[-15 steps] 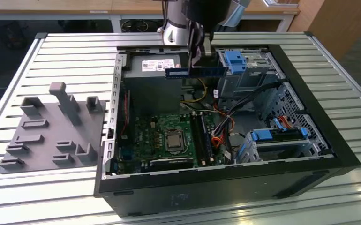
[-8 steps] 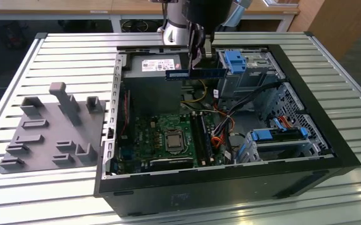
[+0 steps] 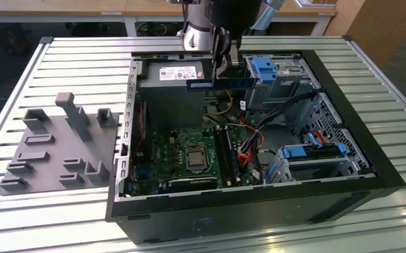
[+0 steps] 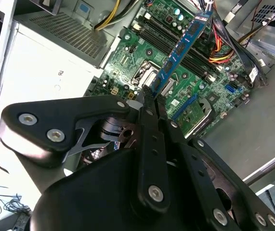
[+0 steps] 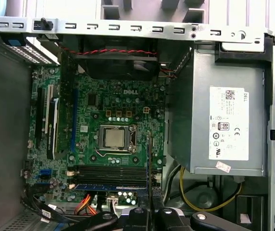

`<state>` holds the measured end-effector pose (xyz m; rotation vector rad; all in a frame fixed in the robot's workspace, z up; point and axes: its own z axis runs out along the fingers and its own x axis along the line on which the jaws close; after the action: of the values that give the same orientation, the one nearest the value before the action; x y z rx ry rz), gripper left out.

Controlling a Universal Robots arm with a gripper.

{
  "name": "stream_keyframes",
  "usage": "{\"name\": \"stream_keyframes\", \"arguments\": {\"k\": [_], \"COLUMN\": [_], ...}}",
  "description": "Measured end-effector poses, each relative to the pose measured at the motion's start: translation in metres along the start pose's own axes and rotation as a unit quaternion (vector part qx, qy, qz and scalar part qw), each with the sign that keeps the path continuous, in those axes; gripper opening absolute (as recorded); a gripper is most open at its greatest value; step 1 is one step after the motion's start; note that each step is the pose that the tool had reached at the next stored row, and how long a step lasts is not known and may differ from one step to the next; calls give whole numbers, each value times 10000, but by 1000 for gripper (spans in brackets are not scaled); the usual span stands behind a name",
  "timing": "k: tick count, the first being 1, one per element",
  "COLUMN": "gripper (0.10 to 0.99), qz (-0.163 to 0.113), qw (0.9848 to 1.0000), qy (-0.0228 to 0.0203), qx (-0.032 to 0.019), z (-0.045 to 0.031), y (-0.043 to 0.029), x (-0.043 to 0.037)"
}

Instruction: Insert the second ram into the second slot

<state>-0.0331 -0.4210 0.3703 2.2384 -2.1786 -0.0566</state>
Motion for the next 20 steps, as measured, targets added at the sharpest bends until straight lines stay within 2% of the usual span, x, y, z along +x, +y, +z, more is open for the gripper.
{"name": "stream_keyframes", "arguments": {"k": [20], "gripper": [137], "qz": [1], "qw": [10000], "qy": [23], "qx": [-1], "z": [0], "y": [1], "x": [50]}}
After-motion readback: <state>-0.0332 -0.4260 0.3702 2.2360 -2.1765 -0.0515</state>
